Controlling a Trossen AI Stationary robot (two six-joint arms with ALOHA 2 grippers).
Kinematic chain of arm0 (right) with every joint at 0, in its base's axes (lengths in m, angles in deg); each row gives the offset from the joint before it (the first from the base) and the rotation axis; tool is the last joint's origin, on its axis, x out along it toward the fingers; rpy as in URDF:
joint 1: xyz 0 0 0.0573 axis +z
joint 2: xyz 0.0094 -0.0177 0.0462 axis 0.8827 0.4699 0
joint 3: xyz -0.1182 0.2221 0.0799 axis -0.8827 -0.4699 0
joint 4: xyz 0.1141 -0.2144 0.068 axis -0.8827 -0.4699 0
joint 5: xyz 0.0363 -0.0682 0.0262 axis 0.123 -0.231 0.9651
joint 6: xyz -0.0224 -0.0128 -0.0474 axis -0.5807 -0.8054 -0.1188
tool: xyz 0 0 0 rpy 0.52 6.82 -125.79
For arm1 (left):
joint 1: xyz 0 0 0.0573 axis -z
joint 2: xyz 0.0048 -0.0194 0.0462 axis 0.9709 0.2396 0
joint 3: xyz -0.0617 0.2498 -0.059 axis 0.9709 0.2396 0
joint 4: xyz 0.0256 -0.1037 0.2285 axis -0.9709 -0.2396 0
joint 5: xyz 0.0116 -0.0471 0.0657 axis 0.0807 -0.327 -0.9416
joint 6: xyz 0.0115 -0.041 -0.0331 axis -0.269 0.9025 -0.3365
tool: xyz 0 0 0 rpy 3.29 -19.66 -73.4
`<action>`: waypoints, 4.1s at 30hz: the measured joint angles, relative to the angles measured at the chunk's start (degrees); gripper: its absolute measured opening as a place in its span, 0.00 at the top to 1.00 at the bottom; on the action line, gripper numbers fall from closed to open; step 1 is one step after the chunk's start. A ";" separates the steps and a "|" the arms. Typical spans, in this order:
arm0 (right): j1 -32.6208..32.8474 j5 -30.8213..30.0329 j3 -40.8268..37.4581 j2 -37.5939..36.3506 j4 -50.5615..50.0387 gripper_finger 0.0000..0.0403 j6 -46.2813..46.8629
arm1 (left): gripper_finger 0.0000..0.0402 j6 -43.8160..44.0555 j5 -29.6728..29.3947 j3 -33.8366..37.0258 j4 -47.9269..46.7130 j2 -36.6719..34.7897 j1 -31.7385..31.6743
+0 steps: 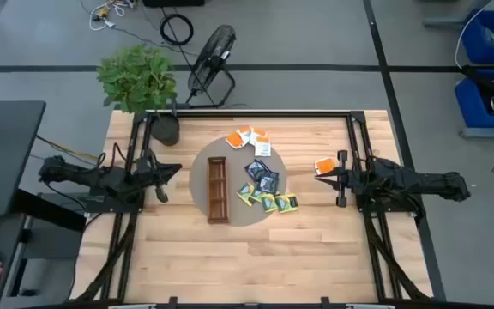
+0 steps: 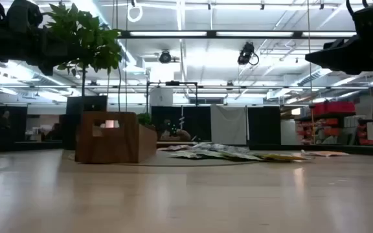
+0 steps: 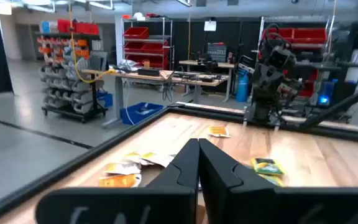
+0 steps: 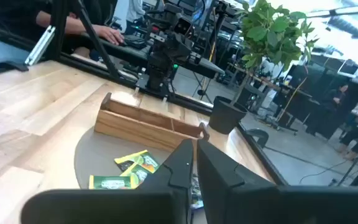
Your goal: Pick & Place Tea
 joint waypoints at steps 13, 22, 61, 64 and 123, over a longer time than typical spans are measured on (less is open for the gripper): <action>0.00 1.35 0.00 0.00 -0.04 0.93 7.61 | 0.97 1.62 0.02 -0.13 -1.01 0.00 0.00; 0.00 1.59 0.00 0.02 -0.04 0.93 27.40 | 0.97 1.45 0.02 -0.18 -2.01 0.00 0.01; -0.04 -9.86 2.85 0.22 12.67 0.78 23.84 | 0.97 -3.68 0.00 -4.65 4.17 0.93 0.00; -0.04 -11.80 6.68 1.36 10.75 0.74 23.16 | 0.97 -4.32 -0.12 -8.46 2.13 2.74 0.00; -18.03 -16.31 37.53 82.34 -42.01 0.21 50.83 | 0.50 4.14 -2.47 -27.10 -10.14 36.37 -5.36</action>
